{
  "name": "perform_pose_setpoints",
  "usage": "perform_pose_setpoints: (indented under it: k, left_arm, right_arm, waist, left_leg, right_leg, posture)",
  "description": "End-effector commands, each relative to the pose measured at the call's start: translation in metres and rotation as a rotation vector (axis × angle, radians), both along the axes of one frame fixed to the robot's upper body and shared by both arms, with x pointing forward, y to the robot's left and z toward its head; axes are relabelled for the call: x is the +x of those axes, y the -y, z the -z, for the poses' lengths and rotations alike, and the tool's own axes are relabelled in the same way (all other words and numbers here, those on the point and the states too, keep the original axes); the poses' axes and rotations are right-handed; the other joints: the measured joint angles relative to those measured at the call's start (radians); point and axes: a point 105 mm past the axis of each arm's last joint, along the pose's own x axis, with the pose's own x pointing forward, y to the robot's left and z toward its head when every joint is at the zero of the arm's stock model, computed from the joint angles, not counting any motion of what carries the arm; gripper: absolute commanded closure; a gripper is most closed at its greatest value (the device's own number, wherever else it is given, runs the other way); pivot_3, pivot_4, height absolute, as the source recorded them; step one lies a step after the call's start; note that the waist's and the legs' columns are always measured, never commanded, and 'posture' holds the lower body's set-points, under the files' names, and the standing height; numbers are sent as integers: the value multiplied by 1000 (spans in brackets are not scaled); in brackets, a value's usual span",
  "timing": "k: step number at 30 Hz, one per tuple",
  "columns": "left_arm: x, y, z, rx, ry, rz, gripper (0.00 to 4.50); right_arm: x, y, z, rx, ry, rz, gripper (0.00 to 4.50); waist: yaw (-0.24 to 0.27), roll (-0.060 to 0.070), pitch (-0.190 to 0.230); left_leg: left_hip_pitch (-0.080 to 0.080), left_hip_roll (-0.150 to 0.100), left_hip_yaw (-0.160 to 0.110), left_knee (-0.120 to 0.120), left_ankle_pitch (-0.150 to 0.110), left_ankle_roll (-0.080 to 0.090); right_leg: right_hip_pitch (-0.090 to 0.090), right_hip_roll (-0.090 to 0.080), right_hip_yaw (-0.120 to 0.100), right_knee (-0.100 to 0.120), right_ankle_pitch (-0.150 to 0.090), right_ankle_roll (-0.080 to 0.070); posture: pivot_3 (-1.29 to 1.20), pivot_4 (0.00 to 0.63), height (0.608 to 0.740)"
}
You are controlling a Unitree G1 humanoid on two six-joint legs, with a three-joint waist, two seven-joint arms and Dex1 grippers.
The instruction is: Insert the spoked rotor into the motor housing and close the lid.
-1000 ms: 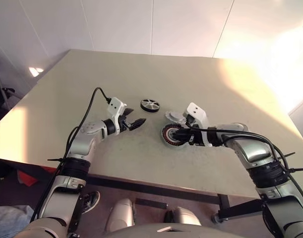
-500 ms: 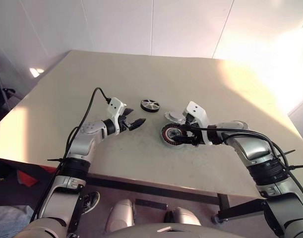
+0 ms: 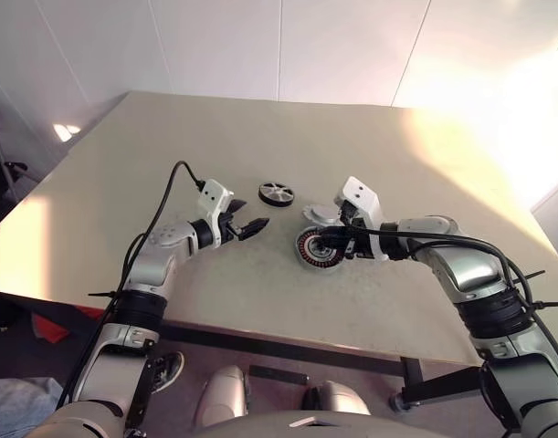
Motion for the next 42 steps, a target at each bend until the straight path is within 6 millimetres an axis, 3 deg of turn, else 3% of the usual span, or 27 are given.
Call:
perform_pose_setpoints:
  k: [1,6,11,13,23,28,31,36,42]
  left_arm:
    - [2,1,-13,-4,54,2,137]
    - [2,1,-12,-4,53,1,137]
    - [2,0,-13,-3,55,-1,137]
    - [2,0,-13,-2,55,-2,137]
    - [3,-1,-12,-15,43,-16,137]
    - [21,-10,-12,-77,-16,-150,137]
    - [37,-12,-8,-199,-118,-266,137]
    - [53,11,12,-376,-321,-330,137]
    - [61,47,11,-500,-464,-286,137]
  right_arm:
    - [5,-3,-12,15,40,-5,4455]
    - [8,-6,-8,18,31,1,4455]
    - [8,-3,28,-17,-54,51,4455]
    - [11,-1,32,-25,-54,68,4455]
    - [21,-2,-26,67,86,58,4455]
    - [23,-2,-42,96,125,69,4455]
    - [25,-1,-46,111,133,86,4455]
    - [29,4,-48,113,136,113,4455]
    - [29,5,-51,119,144,117,4455]
  waist:
    - [0,0,0]
    - [0,0,0]
    - [-1,0,0]
    - [-2,0,0]
    - [-2,0,0]
    - [-2,0,0]
    - [0,0,0]
    - [3,-1,0]
    - [11,-1,0]
  left_leg:
    - [0,0,0,0,0,0]
    - [0,0,0,0,0,0]
    - [0,0,0,0,0,0]
    - [0,0,0,0,0,0]
    - [2,0,0,0,1,-2]
    - [1,0,0,-1,1,-2]
    - [1,0,0,0,1,-2]
    - [1,-1,0,0,1,-2]
    - [-3,-1,0,0,2,4]
  right_leg:
    - [0,0,0,0,0,0]
    - [0,0,0,0,0,0]
    - [0,0,0,0,0,0]
    - [0,0,0,0,0,0]
    - [2,0,0,1,0,0]
    - [1,0,0,0,0,0]
    - [1,0,0,0,0,0]
    - [2,0,0,-1,0,0]
    - [-2,0,0,-1,0,0]
  posture:
    - [0,0,740]
    - [0,0,740]
    - [0,0,740]
    - [0,0,740]
    - [0,0,740]
    - [0,0,740]
    - [0,0,740]
    - [0,0,740]
    - [0,0,740]
